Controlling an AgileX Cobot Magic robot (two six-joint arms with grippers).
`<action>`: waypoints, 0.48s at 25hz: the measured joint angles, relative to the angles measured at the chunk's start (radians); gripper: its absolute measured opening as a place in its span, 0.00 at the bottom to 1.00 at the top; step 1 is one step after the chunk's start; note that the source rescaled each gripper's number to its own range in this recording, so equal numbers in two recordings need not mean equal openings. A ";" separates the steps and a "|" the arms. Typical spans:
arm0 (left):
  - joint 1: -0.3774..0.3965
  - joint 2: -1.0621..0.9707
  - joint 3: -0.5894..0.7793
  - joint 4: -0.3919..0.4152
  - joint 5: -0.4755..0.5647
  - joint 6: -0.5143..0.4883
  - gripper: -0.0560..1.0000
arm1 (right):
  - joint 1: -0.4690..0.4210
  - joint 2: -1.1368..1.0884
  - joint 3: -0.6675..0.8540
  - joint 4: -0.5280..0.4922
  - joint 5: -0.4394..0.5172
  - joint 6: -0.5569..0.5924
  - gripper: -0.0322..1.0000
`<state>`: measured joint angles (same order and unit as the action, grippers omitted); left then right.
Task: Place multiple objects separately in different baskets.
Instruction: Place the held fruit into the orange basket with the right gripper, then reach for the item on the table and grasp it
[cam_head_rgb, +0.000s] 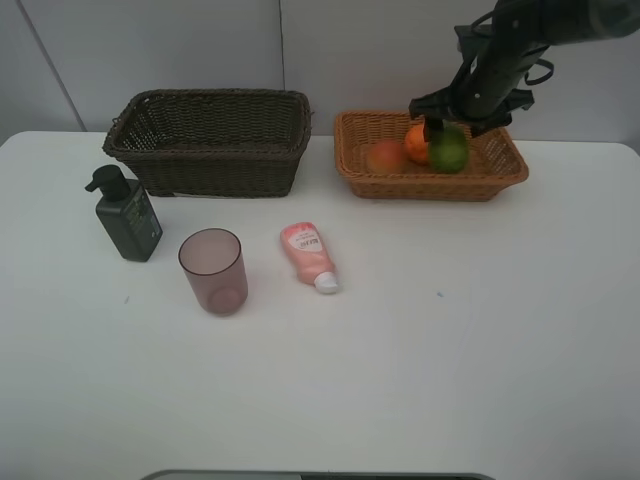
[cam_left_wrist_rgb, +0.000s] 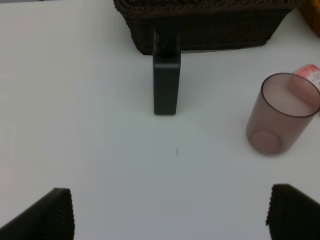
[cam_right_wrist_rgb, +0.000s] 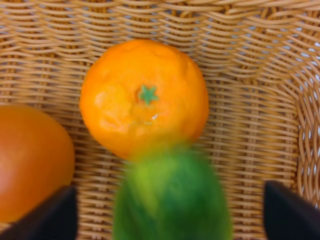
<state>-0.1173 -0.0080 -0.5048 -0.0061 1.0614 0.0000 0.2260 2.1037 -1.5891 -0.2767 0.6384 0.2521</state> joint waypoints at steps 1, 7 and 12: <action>0.000 0.000 0.000 0.000 0.000 0.000 0.99 | 0.000 0.000 0.000 0.000 0.002 0.000 0.74; 0.000 0.000 0.000 0.000 0.000 0.000 0.99 | 0.001 -0.026 0.000 0.000 0.040 0.016 0.98; 0.000 0.000 0.000 0.000 0.000 0.000 0.99 | 0.006 -0.134 0.051 0.012 0.098 0.051 1.00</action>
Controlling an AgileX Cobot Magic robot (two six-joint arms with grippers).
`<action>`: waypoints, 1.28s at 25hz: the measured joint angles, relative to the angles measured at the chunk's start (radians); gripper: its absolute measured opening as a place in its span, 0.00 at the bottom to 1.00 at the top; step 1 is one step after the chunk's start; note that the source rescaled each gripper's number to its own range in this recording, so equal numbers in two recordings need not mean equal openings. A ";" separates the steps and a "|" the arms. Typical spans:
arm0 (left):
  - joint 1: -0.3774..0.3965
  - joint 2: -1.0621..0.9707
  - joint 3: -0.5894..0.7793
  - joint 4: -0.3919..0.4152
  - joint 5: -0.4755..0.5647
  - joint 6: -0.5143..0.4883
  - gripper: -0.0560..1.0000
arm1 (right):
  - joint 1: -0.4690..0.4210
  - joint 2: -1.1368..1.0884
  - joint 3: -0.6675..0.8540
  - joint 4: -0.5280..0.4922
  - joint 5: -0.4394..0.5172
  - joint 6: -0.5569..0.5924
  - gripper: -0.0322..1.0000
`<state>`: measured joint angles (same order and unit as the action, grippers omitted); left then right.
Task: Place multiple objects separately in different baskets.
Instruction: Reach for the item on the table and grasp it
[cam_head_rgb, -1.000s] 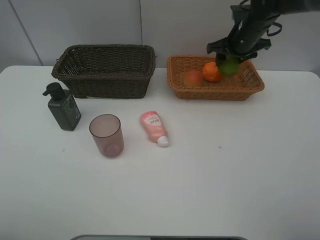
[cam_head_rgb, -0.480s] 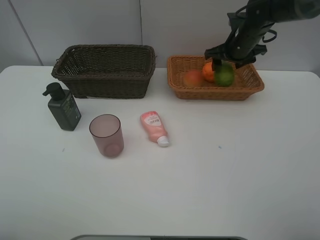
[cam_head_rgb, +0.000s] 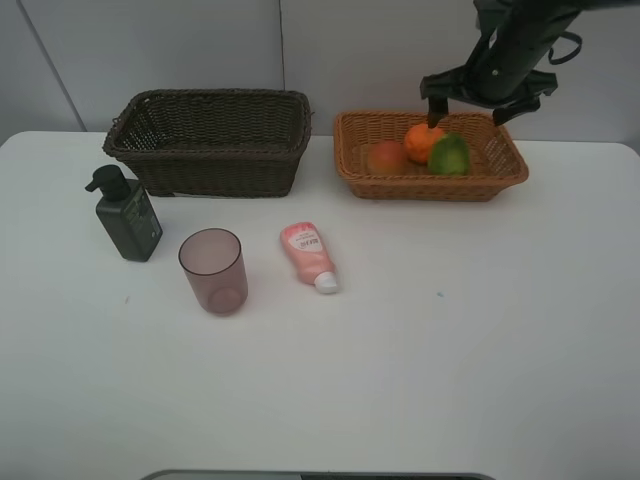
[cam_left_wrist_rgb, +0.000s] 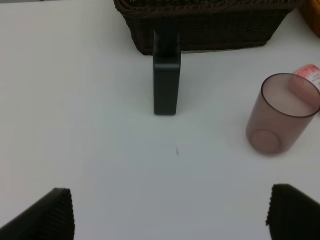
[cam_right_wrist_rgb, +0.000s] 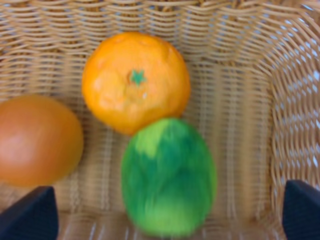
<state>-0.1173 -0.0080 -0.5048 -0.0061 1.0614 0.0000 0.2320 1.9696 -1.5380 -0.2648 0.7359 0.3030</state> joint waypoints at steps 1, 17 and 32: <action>0.000 0.000 0.000 0.000 0.000 0.000 0.99 | 0.000 -0.036 0.033 0.009 0.002 0.000 1.00; 0.000 0.000 0.000 0.000 0.000 0.000 0.99 | 0.000 -0.753 0.574 0.098 0.084 -0.035 1.00; 0.000 0.000 0.000 0.000 0.000 0.000 0.99 | 0.006 -1.499 0.772 0.337 0.349 -0.315 1.00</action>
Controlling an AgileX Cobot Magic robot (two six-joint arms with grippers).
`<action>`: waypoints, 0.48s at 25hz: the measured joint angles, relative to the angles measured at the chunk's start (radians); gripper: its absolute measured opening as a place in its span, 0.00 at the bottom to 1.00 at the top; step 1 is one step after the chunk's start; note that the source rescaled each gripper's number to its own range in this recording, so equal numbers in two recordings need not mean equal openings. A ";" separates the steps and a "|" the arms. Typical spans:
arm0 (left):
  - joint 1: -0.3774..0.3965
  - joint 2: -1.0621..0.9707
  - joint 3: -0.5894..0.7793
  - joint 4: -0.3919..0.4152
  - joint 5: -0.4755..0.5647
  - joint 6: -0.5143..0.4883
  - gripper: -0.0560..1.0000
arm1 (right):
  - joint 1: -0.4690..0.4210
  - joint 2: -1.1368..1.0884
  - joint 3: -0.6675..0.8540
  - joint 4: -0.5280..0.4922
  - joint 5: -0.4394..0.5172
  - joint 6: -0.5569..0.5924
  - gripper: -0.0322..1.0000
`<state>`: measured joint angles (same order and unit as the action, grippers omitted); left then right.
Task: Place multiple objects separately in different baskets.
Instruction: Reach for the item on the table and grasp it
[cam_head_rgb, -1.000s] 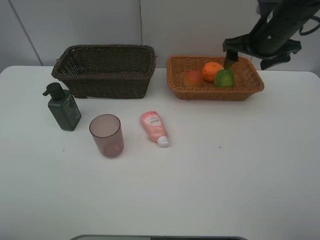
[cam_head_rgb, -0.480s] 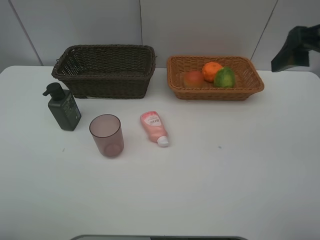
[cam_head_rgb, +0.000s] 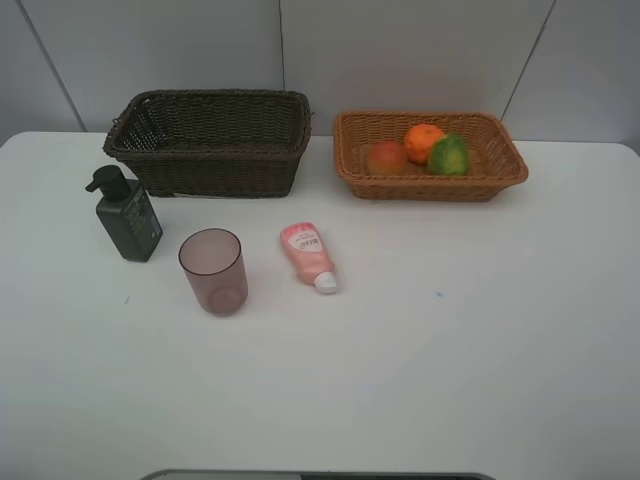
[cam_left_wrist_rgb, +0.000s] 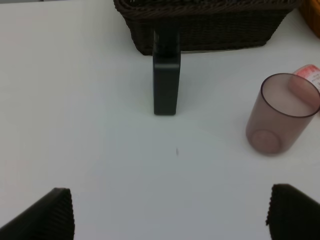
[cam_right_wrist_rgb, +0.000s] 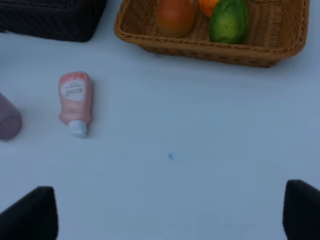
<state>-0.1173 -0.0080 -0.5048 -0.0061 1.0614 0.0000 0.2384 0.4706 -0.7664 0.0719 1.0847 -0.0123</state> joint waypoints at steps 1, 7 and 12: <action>0.000 0.000 0.000 0.000 0.000 0.000 0.99 | 0.000 -0.043 0.021 0.006 0.001 0.000 1.00; 0.000 0.000 0.000 0.000 0.000 0.000 0.99 | 0.000 -0.278 0.147 -0.005 0.005 -0.001 1.00; 0.000 0.000 0.000 0.000 0.000 0.000 0.99 | 0.000 -0.448 0.224 -0.065 -0.016 -0.001 1.00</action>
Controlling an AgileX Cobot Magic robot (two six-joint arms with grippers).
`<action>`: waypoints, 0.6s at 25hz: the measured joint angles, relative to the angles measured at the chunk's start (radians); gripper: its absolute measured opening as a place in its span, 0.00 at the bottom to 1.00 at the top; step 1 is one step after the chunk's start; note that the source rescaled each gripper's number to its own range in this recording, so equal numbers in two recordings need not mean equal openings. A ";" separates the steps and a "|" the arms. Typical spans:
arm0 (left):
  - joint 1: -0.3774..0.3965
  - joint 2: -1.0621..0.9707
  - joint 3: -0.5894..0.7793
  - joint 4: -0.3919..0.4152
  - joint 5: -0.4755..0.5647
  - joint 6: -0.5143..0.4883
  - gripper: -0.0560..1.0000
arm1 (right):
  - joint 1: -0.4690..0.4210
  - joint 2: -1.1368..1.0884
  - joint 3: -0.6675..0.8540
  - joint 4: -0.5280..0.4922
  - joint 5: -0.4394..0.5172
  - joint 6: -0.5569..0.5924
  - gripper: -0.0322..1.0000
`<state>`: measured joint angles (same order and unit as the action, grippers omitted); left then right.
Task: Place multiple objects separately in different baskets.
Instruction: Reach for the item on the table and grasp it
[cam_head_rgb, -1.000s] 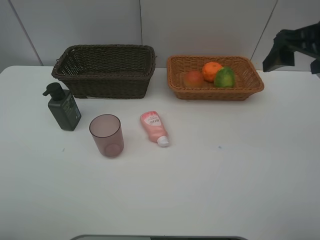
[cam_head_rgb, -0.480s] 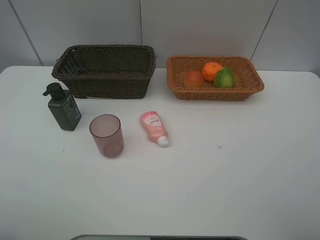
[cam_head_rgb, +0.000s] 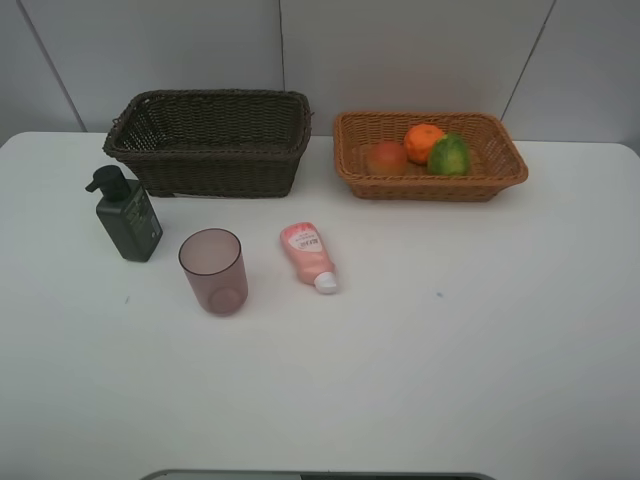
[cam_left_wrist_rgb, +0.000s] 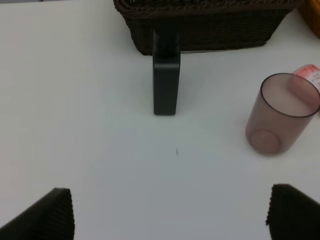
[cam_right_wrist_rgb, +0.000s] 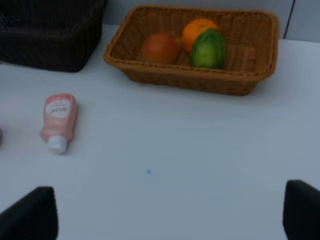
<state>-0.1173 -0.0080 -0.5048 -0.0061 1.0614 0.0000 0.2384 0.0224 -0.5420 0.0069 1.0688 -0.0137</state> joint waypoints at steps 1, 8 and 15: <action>0.000 0.000 0.000 0.000 0.000 0.000 0.99 | 0.000 -0.015 0.007 -0.007 -0.001 0.000 1.00; 0.000 0.000 0.000 0.000 0.000 0.000 0.99 | -0.010 -0.025 0.013 -0.015 -0.007 0.002 1.00; 0.000 0.000 0.000 0.000 0.000 0.000 0.99 | -0.200 -0.026 0.013 -0.015 -0.007 0.045 1.00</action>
<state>-0.1173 -0.0080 -0.5048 -0.0061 1.0614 0.0000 0.0380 -0.0040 -0.5289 -0.0084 1.0623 0.0317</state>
